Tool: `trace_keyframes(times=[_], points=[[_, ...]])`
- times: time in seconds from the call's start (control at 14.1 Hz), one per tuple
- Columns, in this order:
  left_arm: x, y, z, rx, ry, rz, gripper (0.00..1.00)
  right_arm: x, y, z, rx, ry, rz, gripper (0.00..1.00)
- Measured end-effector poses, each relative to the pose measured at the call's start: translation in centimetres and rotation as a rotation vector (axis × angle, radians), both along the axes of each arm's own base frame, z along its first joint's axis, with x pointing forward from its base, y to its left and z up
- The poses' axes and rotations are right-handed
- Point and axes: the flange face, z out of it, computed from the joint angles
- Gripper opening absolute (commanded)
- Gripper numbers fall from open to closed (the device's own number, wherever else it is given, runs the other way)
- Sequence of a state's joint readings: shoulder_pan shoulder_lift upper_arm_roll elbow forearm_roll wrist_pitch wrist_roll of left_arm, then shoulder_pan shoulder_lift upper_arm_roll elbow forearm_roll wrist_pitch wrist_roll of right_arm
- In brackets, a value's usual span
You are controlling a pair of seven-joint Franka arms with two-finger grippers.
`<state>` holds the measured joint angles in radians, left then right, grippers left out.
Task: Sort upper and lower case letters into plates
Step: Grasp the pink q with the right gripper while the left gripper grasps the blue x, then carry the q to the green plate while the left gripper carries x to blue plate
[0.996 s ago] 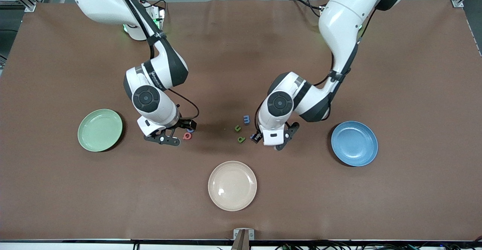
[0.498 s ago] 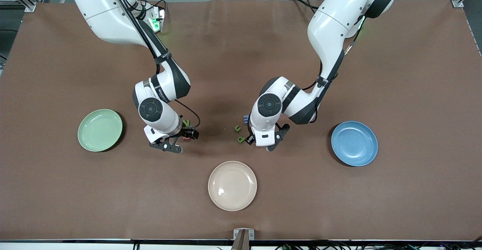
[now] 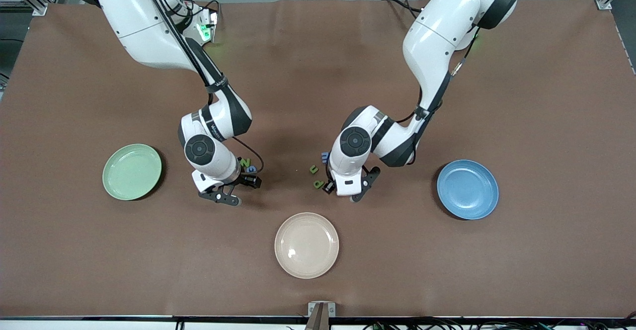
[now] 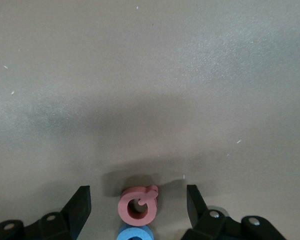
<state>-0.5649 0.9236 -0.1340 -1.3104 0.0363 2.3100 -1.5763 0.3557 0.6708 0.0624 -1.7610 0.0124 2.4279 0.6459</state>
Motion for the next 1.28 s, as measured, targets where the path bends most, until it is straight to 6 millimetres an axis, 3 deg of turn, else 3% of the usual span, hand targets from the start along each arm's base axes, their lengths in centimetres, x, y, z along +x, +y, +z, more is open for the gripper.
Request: trace_keyframes(times=[0.36,0.71,1.0,1.14,1.28], points=[[-0.8,-0.6,-1.7,0.011,0.015,-0.012,0.52,-0.1,0.0,-0.6,-0.001,0.007,0.000,0.56],[-0.6,-0.6,-1.4,0.009,0.010,-0.012,0.04,-0.3,0.0,-0.9,-0.005,0.016,0.000,0.45],[-0.2,-0.2,-1.1,0.017,0.010,-0.005,0.01,-0.3,0.0,-0.8,-0.005,0.018,0.001,0.27],[1.2,1.7,0.3,0.053,0.025,0.019,0.00,-0.3,0.0,-0.7,-0.006,0.018,0.001,0.20],[3.2,5.0,3.5,0.075,0.036,0.055,0.00,-0.3,0.0,-0.7,-0.006,0.018,0.002,0.20]])
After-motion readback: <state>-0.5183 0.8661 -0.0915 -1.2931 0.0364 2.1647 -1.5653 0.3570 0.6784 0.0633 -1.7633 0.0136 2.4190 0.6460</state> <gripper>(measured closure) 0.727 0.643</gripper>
